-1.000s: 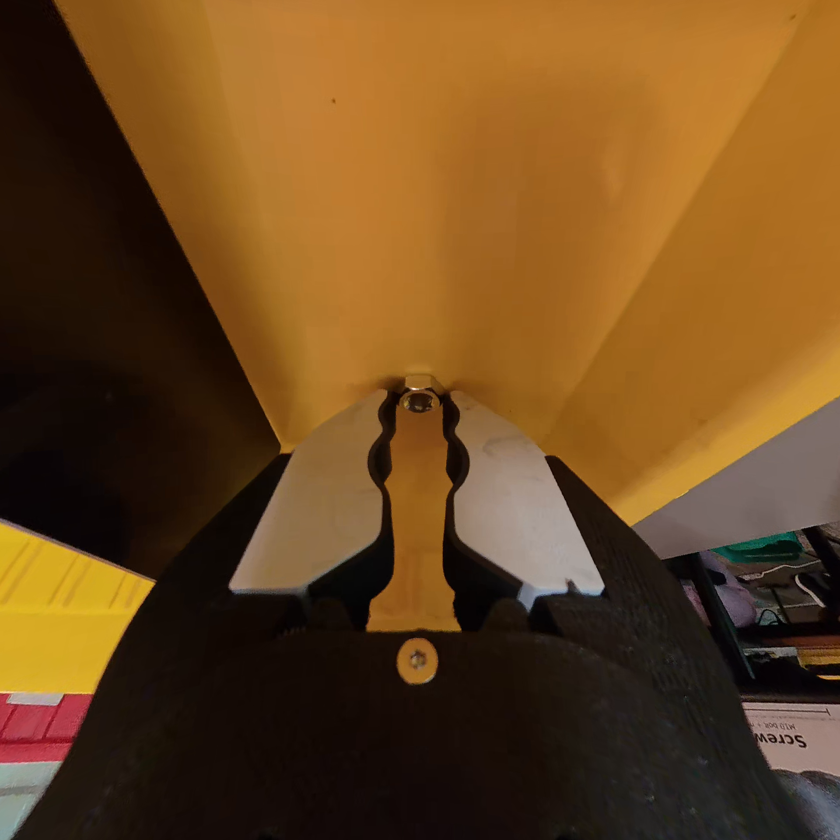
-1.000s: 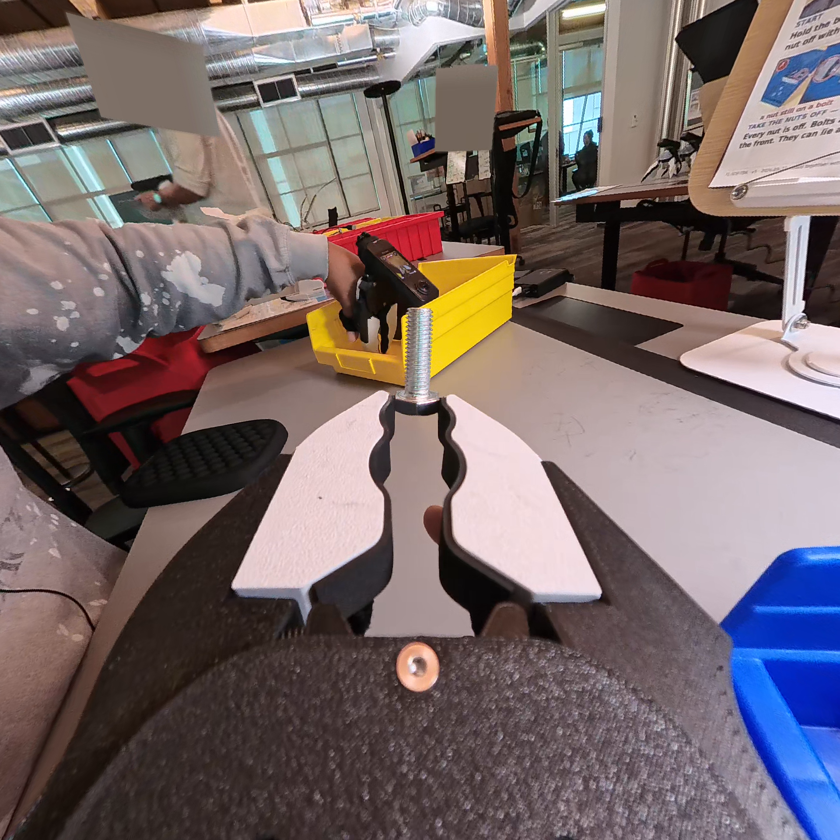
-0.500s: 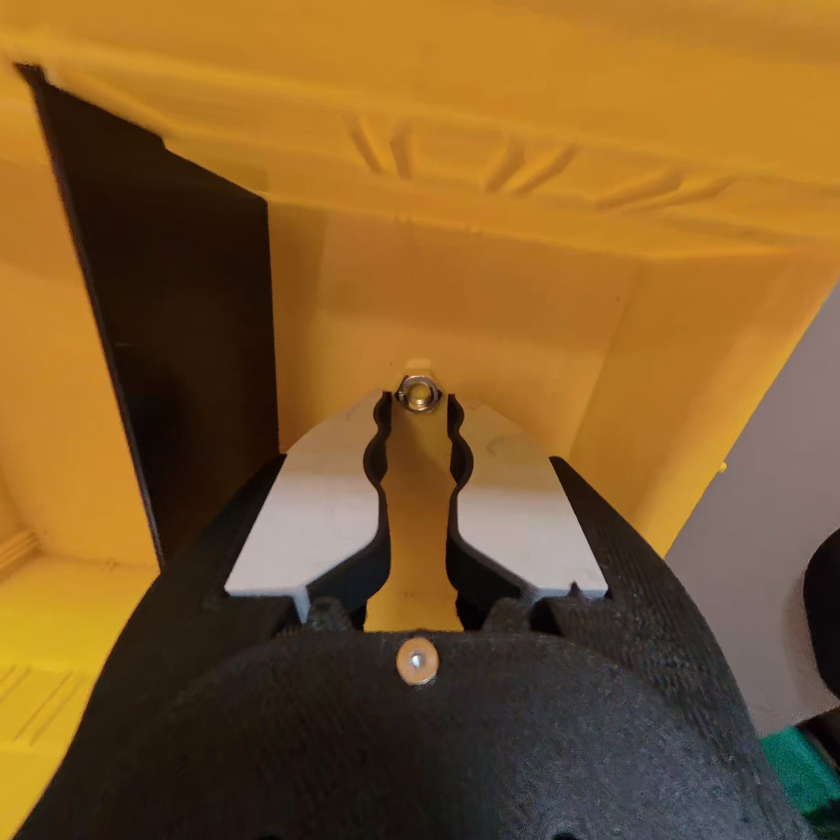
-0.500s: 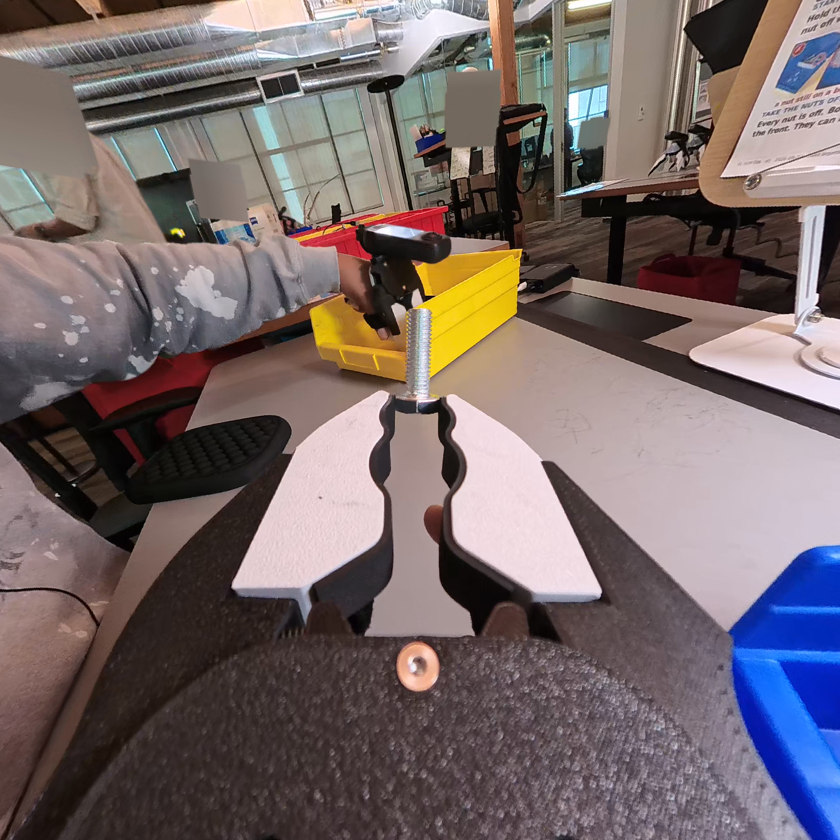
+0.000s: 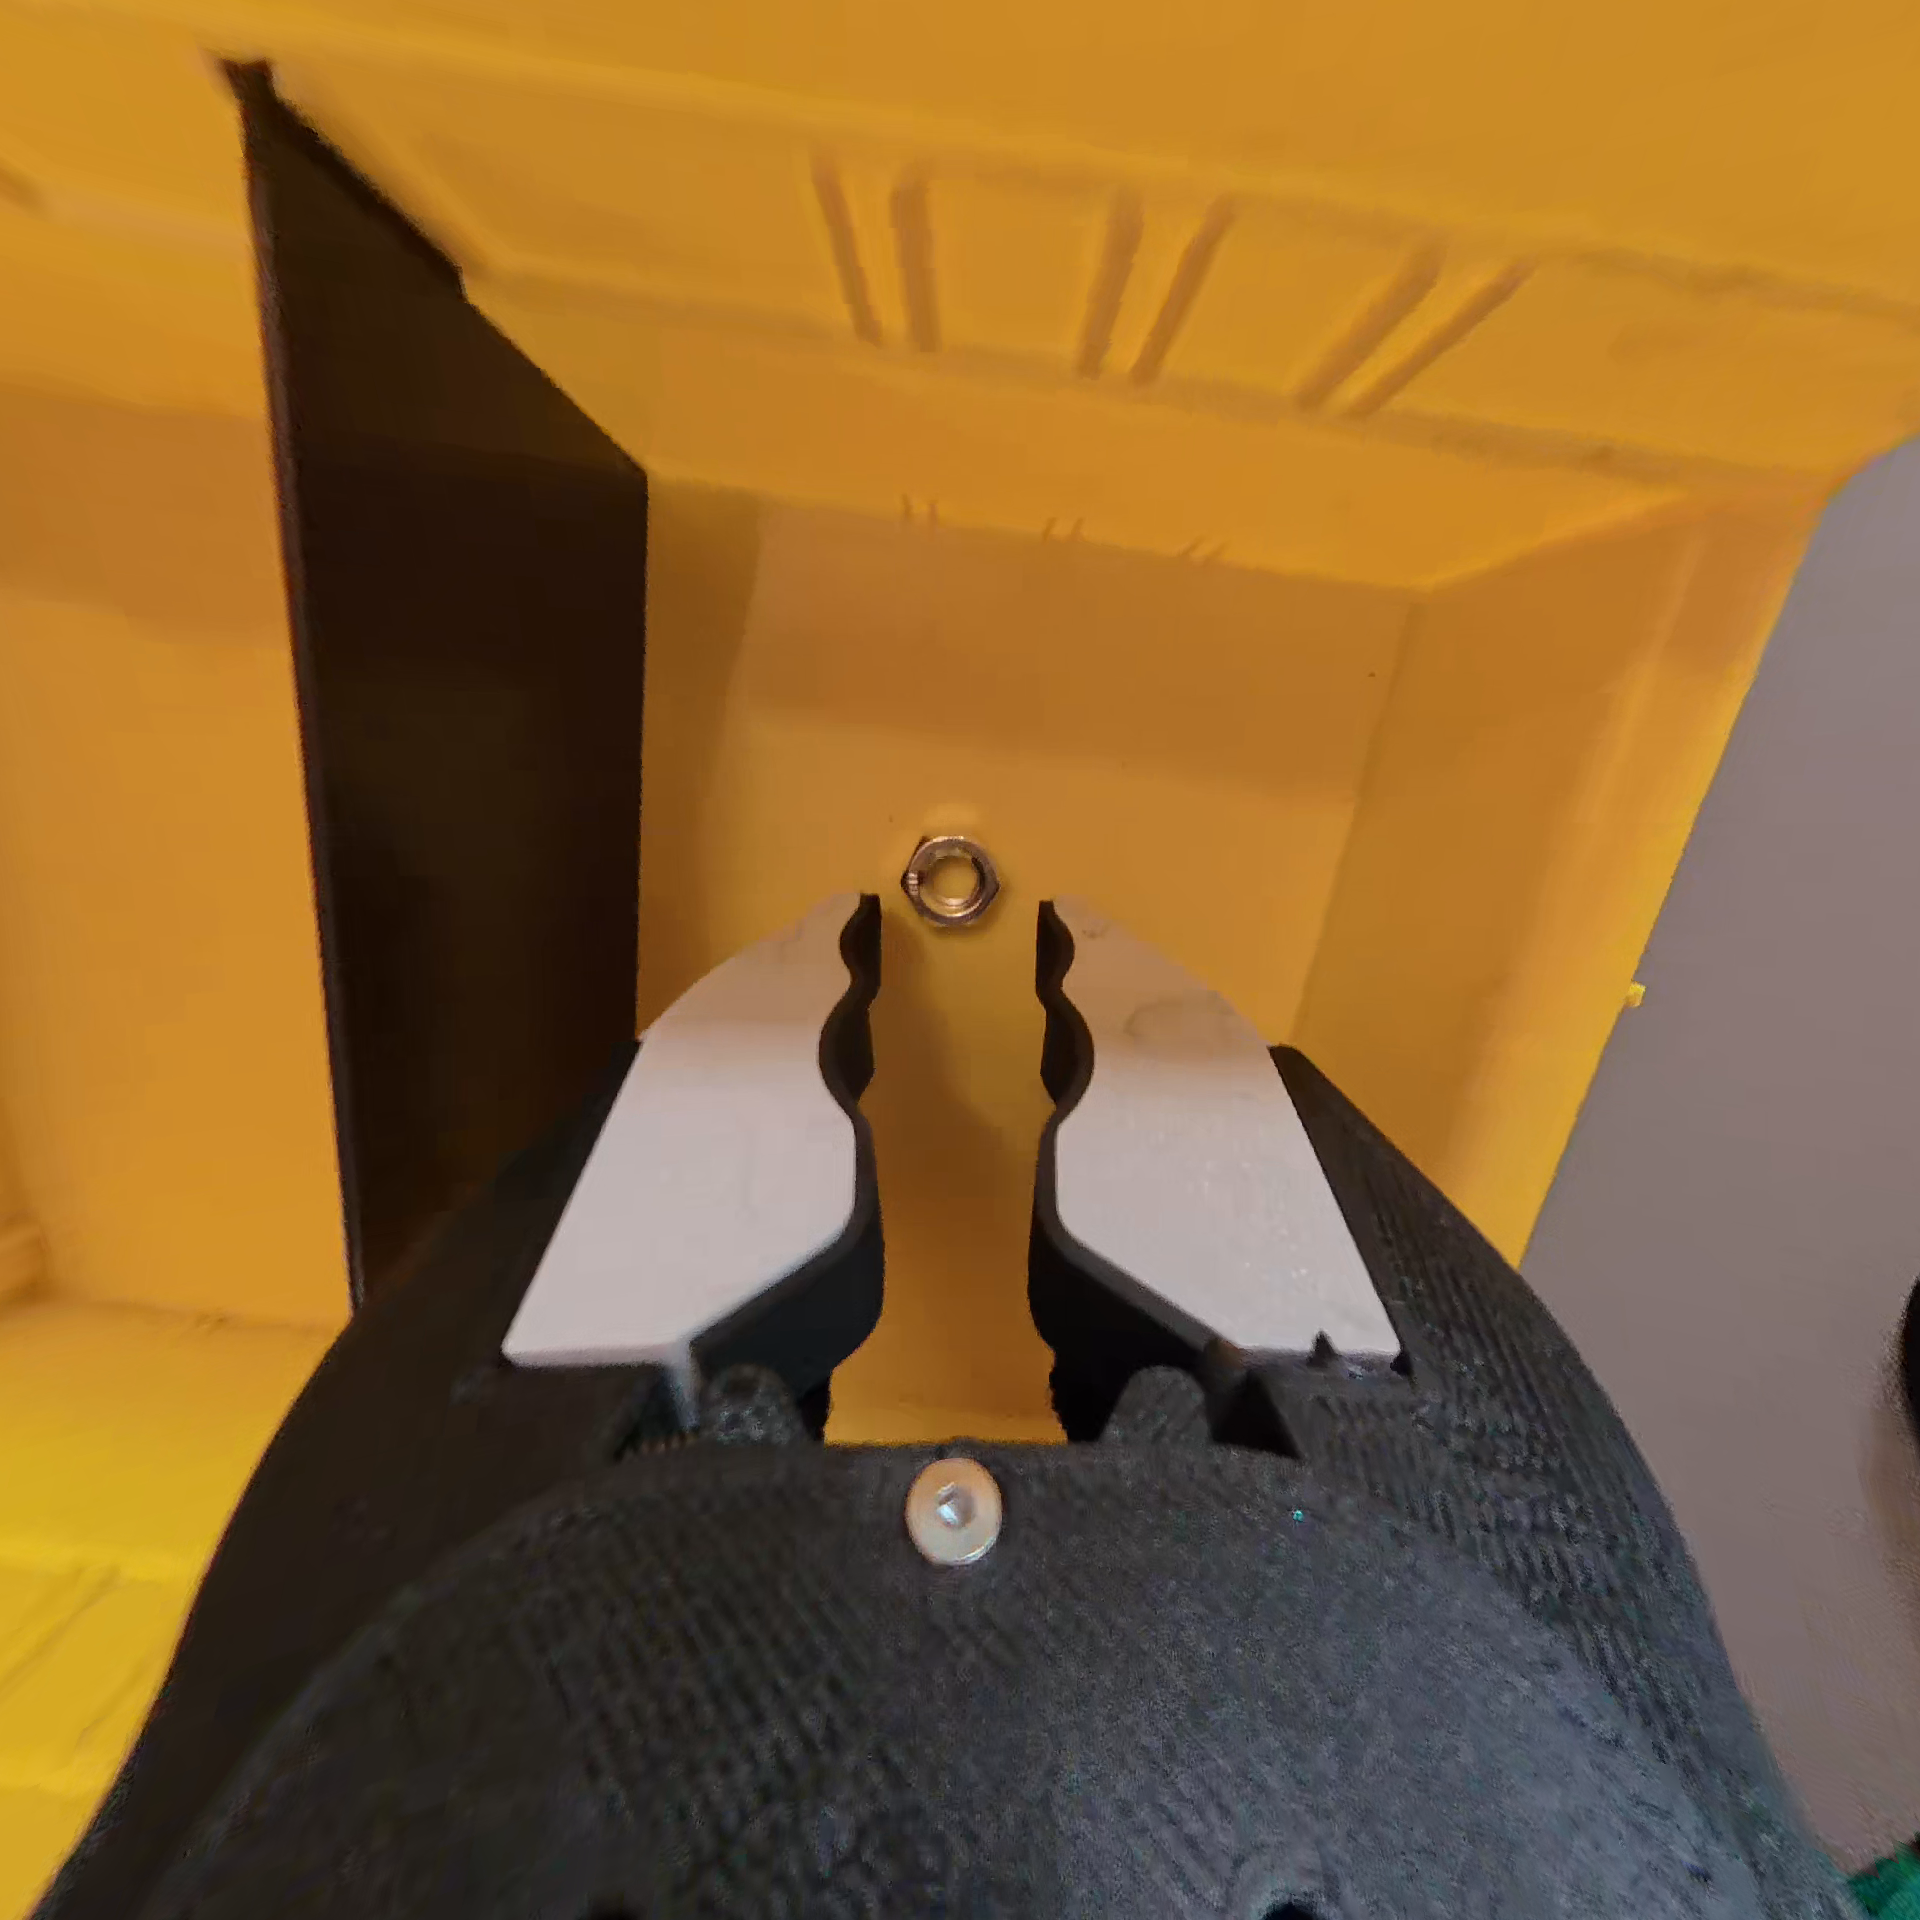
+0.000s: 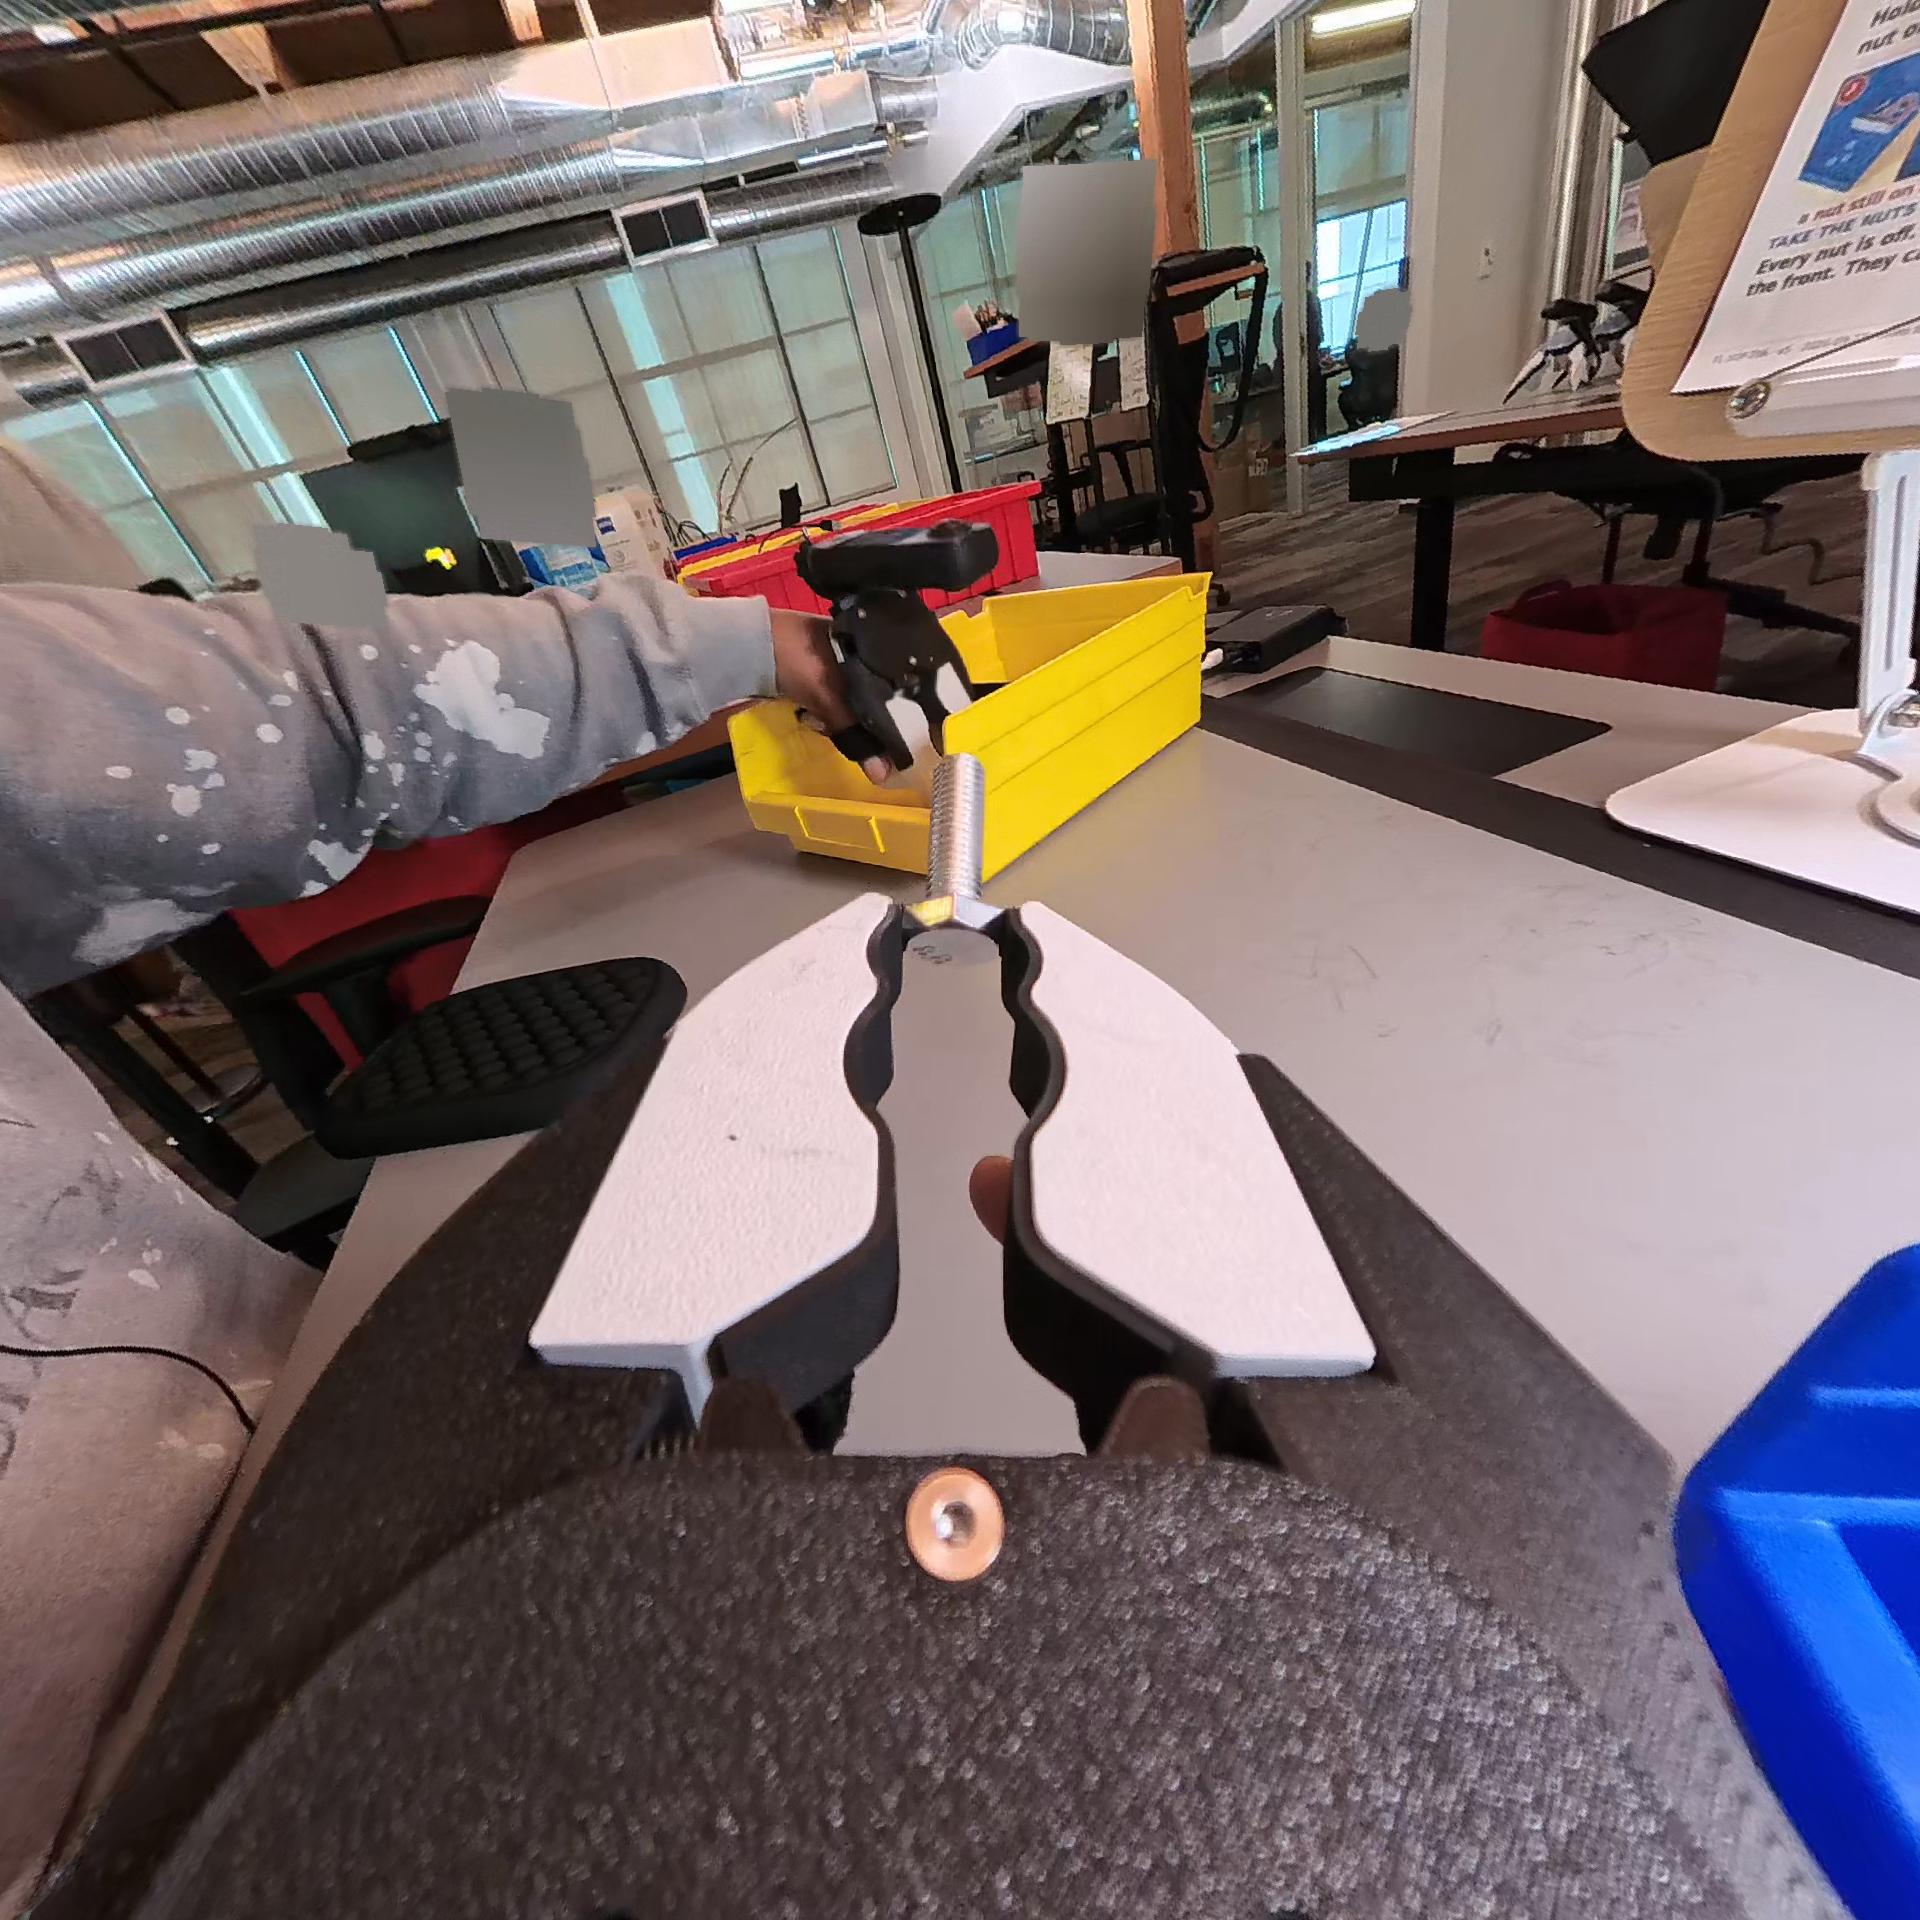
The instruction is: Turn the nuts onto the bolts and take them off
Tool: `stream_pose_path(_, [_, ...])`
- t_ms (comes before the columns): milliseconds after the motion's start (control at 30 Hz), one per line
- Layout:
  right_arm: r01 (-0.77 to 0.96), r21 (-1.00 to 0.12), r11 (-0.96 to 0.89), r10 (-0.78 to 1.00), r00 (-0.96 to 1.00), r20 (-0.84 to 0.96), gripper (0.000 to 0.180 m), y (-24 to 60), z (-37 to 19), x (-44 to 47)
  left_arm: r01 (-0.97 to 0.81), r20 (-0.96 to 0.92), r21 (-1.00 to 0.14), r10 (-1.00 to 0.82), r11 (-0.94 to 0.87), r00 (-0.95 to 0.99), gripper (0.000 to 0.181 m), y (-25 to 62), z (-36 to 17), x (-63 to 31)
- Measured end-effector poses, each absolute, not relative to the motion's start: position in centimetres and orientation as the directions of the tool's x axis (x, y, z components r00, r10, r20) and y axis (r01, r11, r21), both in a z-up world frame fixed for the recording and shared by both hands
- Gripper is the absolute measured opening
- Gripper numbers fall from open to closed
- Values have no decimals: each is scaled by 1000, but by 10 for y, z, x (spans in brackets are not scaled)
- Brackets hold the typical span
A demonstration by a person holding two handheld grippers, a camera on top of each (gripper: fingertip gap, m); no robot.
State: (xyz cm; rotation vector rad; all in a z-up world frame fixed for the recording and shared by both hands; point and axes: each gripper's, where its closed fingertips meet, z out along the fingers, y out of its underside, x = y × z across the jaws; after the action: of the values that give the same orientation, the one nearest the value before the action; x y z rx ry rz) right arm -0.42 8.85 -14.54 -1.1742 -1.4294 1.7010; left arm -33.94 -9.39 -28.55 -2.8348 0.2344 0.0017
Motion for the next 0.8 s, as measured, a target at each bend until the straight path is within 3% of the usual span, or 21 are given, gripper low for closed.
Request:
stream_pose_path(167, [49,-963,-265,853,-453,-257,18,86,-137,0,-262,-35,-258,-262,-930,965,29,-93,-291,-341])
stream_pose_path(367, [3,-953,-303,832,-488,-266,18,84,-129,4,-263,-10,-278,-272,-924,962,21,-92,-293,-338])
stream_pose_path(700, [8,-947,-320,813,-511,-279,18,77,-132,3,-74,13,-283,-81,-956,997,19,-84,-293,-332])
stream_pose_path(800, [-12,-942,-336,801,-530,-279,18,75,-129,6,-92,-47,-313,-81,-945,996,31,-81,-281,-335])
